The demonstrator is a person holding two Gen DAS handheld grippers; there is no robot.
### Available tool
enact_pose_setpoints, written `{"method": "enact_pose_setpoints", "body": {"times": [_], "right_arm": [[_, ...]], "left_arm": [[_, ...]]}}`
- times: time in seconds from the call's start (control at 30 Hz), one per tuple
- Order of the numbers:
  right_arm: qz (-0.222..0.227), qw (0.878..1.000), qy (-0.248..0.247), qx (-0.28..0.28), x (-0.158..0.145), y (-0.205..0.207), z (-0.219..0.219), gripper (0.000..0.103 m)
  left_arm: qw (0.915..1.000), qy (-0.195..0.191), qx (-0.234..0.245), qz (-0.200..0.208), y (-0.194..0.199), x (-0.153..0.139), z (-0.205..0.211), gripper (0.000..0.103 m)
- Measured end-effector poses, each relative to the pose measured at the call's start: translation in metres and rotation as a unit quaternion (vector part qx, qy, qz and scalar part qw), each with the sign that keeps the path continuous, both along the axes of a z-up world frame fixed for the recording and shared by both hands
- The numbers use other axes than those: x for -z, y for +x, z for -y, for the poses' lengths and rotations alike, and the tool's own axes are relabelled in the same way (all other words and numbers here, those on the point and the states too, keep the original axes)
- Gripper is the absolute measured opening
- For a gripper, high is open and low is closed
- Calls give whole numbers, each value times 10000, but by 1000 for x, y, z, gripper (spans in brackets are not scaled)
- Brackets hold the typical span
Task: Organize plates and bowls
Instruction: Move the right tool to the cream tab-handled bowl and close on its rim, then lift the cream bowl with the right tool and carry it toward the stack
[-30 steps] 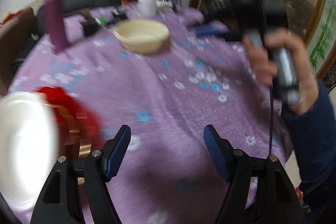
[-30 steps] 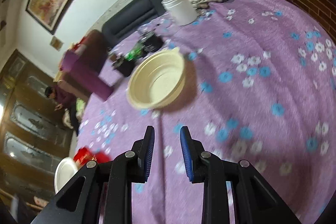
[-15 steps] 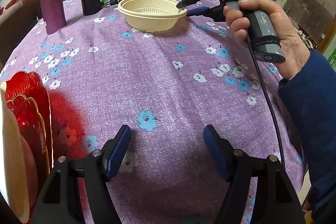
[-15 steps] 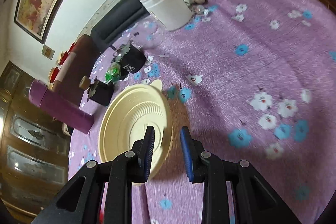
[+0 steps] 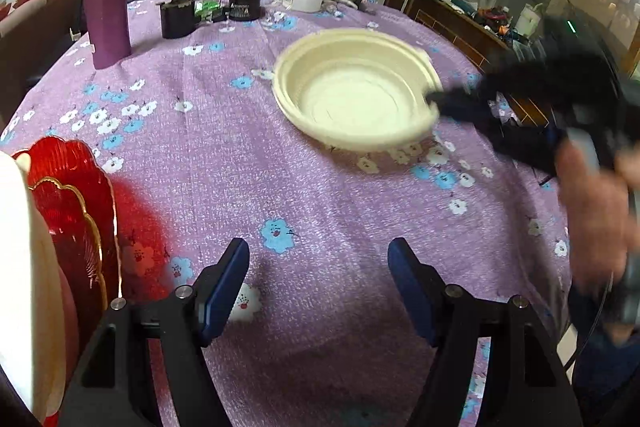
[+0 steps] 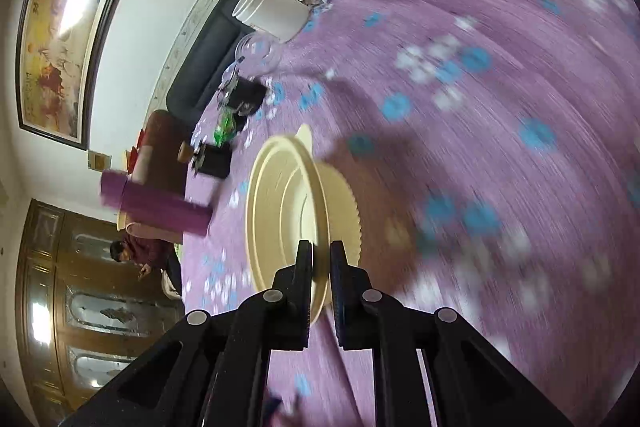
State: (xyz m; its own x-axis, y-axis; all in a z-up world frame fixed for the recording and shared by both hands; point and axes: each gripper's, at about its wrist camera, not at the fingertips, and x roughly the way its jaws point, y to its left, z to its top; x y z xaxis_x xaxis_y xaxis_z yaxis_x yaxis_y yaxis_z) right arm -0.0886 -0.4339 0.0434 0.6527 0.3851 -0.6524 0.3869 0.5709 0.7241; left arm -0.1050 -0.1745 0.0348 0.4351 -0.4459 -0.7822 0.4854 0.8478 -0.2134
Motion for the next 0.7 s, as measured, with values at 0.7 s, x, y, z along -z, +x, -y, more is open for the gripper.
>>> {"method": "enact_pose_setpoints", "body": {"times": [0.7], "right_arm": [[344, 9922, -1175, -243, -12, -52, 35, 29]], "left_arm": [[9993, -184, -309, 83, 45, -43, 32, 71]]}}
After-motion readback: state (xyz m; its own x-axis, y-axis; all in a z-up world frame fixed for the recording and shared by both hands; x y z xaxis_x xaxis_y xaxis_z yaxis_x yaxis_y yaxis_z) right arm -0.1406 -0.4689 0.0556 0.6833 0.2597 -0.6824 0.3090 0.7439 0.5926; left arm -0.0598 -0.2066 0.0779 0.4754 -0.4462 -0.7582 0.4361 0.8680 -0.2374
